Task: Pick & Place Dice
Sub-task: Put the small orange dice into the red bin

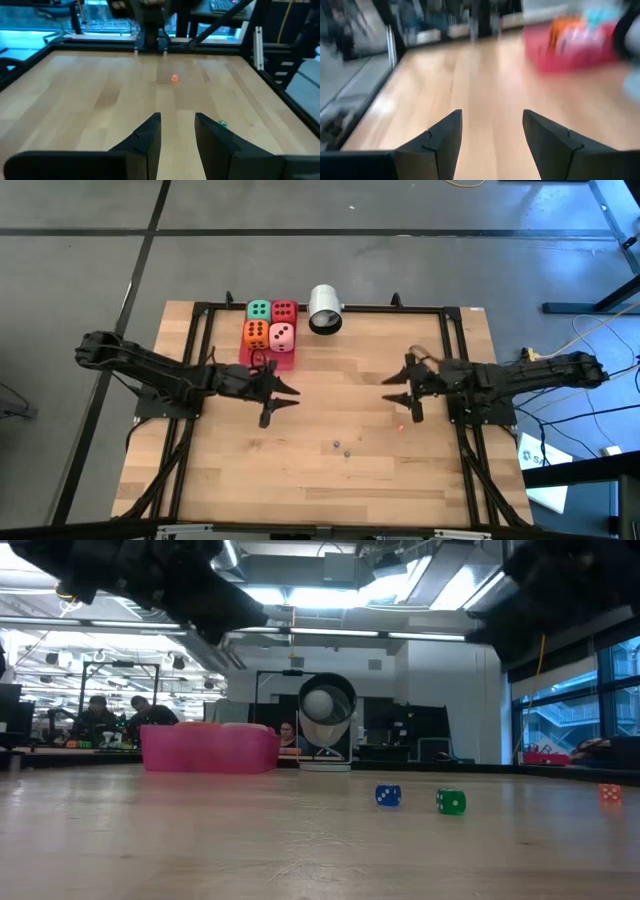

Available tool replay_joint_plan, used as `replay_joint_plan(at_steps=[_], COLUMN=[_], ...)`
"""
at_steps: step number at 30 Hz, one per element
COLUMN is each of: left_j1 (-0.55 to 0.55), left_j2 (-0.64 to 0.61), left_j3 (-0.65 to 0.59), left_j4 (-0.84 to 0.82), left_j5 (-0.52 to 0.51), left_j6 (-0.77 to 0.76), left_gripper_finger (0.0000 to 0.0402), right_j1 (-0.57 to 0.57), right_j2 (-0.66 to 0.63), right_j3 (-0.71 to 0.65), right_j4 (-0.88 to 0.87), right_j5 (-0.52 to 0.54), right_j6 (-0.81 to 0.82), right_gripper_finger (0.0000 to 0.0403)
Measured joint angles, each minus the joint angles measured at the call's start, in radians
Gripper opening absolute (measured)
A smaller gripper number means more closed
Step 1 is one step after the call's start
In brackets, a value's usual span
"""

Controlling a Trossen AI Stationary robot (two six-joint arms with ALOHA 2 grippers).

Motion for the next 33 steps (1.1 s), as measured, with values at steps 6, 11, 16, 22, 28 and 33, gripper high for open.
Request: replay_joint_plan(at_steps=[6, 11, 16, 22, 28, 33], left_j1=[-0.011, -0.011, -0.011, -0.011, -0.011, -0.016], left_j2=[0.026, 0.097, 0.213, 0.359, 0.465, 0.515], left_j3=[-0.021, -0.02, -0.02, -0.02, -0.019, -0.019], left_j4=[0.055, 0.124, 0.25, 0.44, 0.598, 0.678], left_j5=[-0.065, -0.066, -0.061, -0.021, 0.046, 0.048], left_j6=[0.0, 0.004, 0.031, 0.033, -0.001, -0.06], left_gripper_finger=[0.0111, 0.0108, 0.0107, 0.0107, 0.0109, 0.0104], right_j1=[0.11, 0.227, 0.379, 0.58, 0.739, 0.806], right_j2=[0.059, 0.114, 0.172, 0.238, 0.355, 0.472], right_j3=[0.0, 0.0, 0.0, 0.0, 0.0, 0.0], right_j4=[-0.15, -0.248, -0.251, -0.27, -0.293, -0.293], right_j5=[0.063, 0.166, 0.318, 0.566, 0.722, 0.771], right_j6=[0.168, 0.328, 0.442, 0.614, 0.813, 0.933], right_gripper_finger=[0.021, 0.021, 0.021, 0.021, 0.021, 0.021])
